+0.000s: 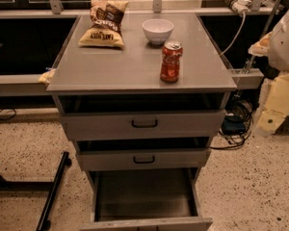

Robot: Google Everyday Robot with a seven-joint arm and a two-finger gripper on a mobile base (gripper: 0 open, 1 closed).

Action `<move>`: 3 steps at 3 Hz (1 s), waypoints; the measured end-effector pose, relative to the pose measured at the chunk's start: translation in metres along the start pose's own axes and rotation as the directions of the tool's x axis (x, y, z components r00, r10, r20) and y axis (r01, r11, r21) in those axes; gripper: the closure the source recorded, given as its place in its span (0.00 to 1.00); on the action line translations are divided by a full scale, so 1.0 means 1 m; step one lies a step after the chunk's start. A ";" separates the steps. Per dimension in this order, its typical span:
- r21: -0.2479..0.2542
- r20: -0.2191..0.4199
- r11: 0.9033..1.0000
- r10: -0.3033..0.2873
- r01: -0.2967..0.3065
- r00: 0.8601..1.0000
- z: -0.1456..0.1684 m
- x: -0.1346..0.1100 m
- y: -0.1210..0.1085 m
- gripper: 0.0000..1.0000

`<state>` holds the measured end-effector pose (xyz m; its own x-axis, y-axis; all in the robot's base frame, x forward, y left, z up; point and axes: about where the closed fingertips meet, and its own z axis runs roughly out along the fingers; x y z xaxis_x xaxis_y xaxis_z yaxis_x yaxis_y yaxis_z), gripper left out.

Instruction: Place coke can into bottom drawer

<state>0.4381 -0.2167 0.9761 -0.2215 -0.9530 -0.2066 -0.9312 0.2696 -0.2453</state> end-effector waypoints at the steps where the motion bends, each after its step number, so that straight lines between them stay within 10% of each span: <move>1: 0.000 0.000 1.000 0.000 0.000 1.000 0.000 0.000 0.000 0.00; 3: 0.055 0.109 0.998 -0.015 0.009 0.994 0.010 -0.009 -0.045 0.00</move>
Offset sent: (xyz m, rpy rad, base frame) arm 0.0155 -0.0054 -0.0011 0.0398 -0.0249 -0.0004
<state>0.4847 -0.2182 0.9791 -0.1741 -0.9362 -0.3052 -0.9158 0.2679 -0.2994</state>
